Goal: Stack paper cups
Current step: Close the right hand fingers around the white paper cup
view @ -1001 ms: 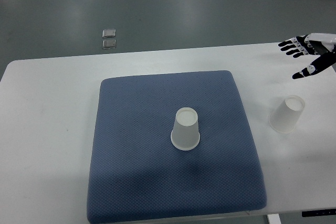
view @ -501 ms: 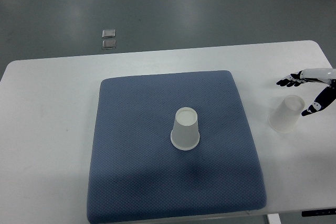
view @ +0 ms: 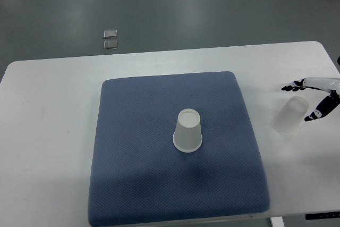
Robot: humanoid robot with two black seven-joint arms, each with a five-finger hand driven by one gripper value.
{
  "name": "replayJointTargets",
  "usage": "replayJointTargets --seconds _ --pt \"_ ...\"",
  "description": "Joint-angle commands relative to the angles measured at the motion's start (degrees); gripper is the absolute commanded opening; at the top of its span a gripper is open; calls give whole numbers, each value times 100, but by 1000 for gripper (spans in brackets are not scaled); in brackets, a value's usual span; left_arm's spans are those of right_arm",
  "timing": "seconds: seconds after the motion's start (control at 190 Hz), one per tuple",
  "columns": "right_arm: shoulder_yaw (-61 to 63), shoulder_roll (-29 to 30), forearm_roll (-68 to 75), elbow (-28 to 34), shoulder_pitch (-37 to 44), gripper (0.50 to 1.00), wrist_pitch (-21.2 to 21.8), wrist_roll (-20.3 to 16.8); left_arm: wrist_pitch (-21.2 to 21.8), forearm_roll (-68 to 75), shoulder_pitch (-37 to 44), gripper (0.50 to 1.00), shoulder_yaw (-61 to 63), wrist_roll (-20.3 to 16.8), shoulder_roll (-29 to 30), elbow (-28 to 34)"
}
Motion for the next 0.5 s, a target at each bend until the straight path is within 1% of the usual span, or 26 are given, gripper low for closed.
replayJointTargets --seconds 0.0,0.09,0.137,0.179,0.2,0.216,0.253,0.3,0.348,0.364,0.406,0.443,0.495 --pt "-3 65 12 -25 -30 903 -67 -43 0 0 0 1000 0 5 0 0" --pt "-12 126 3 -33 -47 895 -67 -43 0 0 0 1000 0 5 0 0" --pt "-12 161 -6 -33 -73 870 -67 -43 0 0 0 1000 0 5 0 0" --pt "-12 161 -15 -42 -91 860 -67 -43 0 0 0 1000 0 5 0 0" --pt "-12 161 -23 -42 -100 844 -67 -43 0 0 0 1000 0 5 0 0" --pt "-12 161 -23 -51 -109 821 -67 -43 0 0 0 1000 0 5 0 0" --pt "-12 161 -32 -60 -109 797 -67 -43 0 0 0 1000 0 5 0 0" --pt "-12 161 -41 -60 -109 791 -67 -60 0 0 0 1000 0 -4 0 0" --pt "-12 161 -76 -60 -109 774 -67 -87 0 0 0 1000 0 -4 0 0" --pt "-12 161 -94 -60 -109 762 -67 -87 0 0 0 1000 0 5 0 0" --pt "-12 161 -138 -60 -109 752 -67 -87 0 0 0 1000 0 5 0 0" --pt "-12 161 -147 -69 -109 723 -75 -87 0 0 0 1000 0 5 0 0" --pt "-12 161 -155 -60 -109 709 -75 -87 0 0 0 1000 0 -4 0 0"
